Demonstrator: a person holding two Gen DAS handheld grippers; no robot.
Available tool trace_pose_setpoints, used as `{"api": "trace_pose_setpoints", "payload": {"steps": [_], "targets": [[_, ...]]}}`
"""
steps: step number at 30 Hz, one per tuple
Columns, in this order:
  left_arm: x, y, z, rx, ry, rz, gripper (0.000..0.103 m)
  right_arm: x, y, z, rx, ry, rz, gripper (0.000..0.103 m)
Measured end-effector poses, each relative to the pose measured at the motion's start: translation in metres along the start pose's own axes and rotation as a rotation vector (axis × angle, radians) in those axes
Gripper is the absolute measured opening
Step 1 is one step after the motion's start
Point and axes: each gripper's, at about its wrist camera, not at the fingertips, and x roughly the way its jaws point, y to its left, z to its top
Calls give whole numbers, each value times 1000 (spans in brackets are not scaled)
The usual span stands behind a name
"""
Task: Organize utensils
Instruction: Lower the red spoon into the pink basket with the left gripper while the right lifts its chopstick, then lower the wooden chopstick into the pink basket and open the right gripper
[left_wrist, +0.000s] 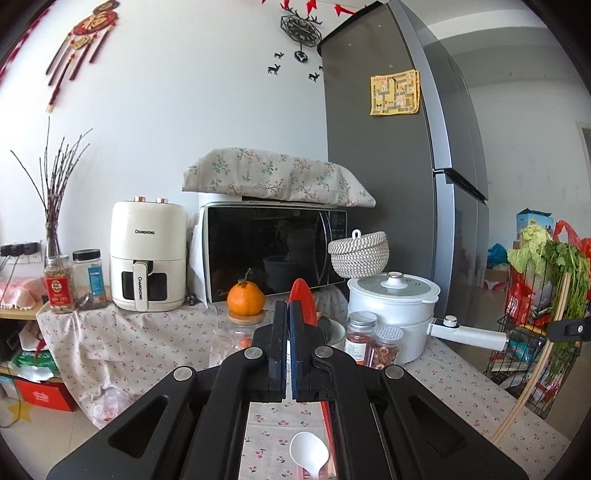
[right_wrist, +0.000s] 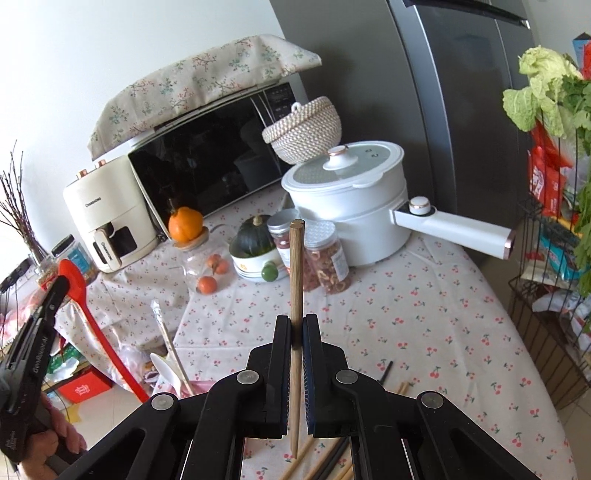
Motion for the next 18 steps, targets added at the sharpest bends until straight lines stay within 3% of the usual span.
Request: {"api": "trace_pose_setpoints", "payload": {"steps": [6,11,12,13,15,18], "targets": [[15,-9,-23,44,42,-8,0,0,15,-1,-19,-7,27,4],[28,-12,-30,35,180,-77,5,-1,24,-3,-38,-9,36,4],[29,-10,-30,20,203,-80,16,-2,26,-3,-40,-10,41,4],[30,-8,-29,4,228,-83,36,-2,28,-3,-42,-12,44,4],[28,-2,-28,-34,271,-88,56,-4,32,-3,-46,-17,53,4],[22,5,-25,-61,343,-107,58,-8,38,-2,-52,-32,71,4]]}}
